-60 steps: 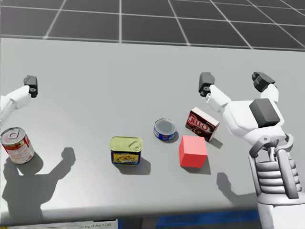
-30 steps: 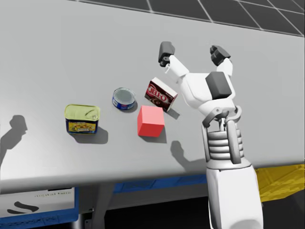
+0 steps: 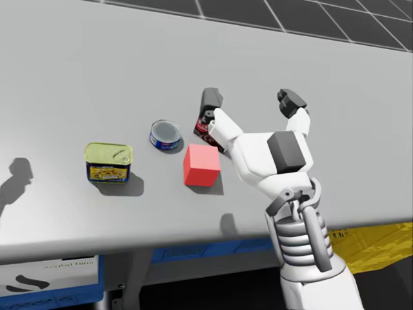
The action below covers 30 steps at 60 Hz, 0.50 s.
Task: Find the red cube and pick it up.
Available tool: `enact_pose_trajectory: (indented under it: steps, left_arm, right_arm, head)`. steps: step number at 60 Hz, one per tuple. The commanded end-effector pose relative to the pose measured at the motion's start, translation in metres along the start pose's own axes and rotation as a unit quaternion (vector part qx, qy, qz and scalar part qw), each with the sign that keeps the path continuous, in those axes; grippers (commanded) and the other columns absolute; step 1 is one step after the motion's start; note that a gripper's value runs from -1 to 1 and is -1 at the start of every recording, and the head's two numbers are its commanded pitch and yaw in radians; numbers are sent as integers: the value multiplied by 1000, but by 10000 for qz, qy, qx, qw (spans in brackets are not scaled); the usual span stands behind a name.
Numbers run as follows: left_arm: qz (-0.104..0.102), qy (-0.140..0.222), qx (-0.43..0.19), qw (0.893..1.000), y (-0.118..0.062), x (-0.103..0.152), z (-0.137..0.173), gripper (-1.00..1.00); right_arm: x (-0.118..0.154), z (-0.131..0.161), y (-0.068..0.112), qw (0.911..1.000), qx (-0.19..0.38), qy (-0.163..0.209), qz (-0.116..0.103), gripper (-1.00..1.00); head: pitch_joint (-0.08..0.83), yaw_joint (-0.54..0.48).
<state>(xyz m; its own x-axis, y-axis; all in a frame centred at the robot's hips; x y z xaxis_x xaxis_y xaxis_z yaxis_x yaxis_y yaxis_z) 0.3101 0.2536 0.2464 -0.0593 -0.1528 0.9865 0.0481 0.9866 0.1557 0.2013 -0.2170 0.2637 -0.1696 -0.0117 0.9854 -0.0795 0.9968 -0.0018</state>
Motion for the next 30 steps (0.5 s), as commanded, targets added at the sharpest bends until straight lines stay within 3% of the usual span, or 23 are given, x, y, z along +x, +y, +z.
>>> enact_pose_trajectory:
  steps: [1, 12, 19, 30]
  left_arm:
    - [15, 2, 2, 10000, 1, 0, 0, -1000]
    - [10, 4, -1, 10000, 2, -1, 0, -1000]
    - [8, 4, 7, 10000, 2, -1, -1, -1000]
    - [8, 4, 7, 10000, 2, -1, -1, -1000]
  right_arm:
    - [-9, 31, 32, 9969, -34, 98, -782, -1000]
    - [-48, 40, 52, 9938, -128, 525, -977, -1000]
    - [-69, 38, 59, 9949, -431, 491, -774, -1000]
    - [-90, 32, 68, 9913, -507, 844, -872, -1000]
  head:
    - [743, -337]
    - [747, -341]
    - [752, -338]
    - [759, -333]
